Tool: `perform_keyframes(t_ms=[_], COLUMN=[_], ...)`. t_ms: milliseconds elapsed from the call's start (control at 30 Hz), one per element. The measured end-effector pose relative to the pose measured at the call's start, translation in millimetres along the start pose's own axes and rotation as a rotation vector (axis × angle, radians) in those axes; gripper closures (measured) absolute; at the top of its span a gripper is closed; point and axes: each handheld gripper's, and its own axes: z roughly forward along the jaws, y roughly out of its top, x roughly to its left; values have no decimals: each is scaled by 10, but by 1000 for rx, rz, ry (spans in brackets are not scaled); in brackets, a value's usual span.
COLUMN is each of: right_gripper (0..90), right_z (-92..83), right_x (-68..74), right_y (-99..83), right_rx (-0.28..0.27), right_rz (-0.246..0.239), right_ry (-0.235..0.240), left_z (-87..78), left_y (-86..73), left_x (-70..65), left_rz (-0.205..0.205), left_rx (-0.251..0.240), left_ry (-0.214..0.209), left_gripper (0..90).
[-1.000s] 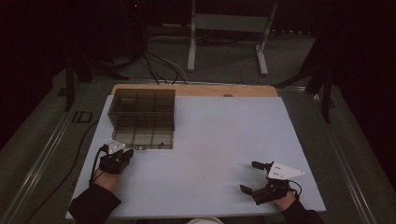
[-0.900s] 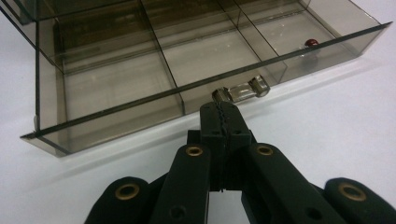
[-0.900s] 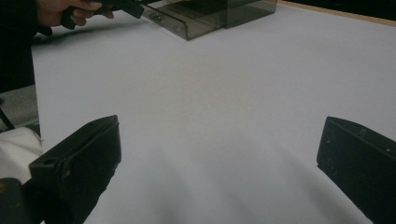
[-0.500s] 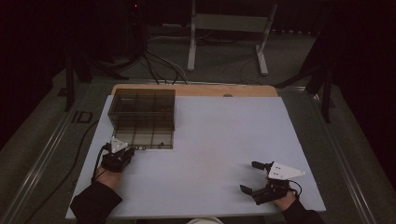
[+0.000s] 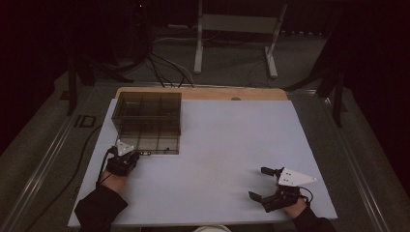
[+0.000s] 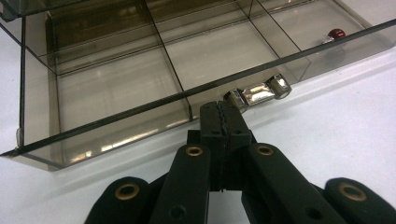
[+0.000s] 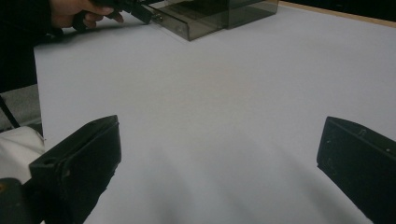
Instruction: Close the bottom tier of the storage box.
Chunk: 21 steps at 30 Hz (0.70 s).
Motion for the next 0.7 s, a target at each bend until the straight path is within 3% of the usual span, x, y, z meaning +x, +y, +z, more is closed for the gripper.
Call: perform_keyframes(t_ms=[700], right_gripper=[0], right_z=[-2], right_x=[-4], right_y=[0], right_rx=[-4], right_rz=[2], right_ry=[-2], left_z=[57], left_y=[51], left_x=[38], left_rz=[-14], left_rx=[-1], left_ry=[2], left_gripper=[900])
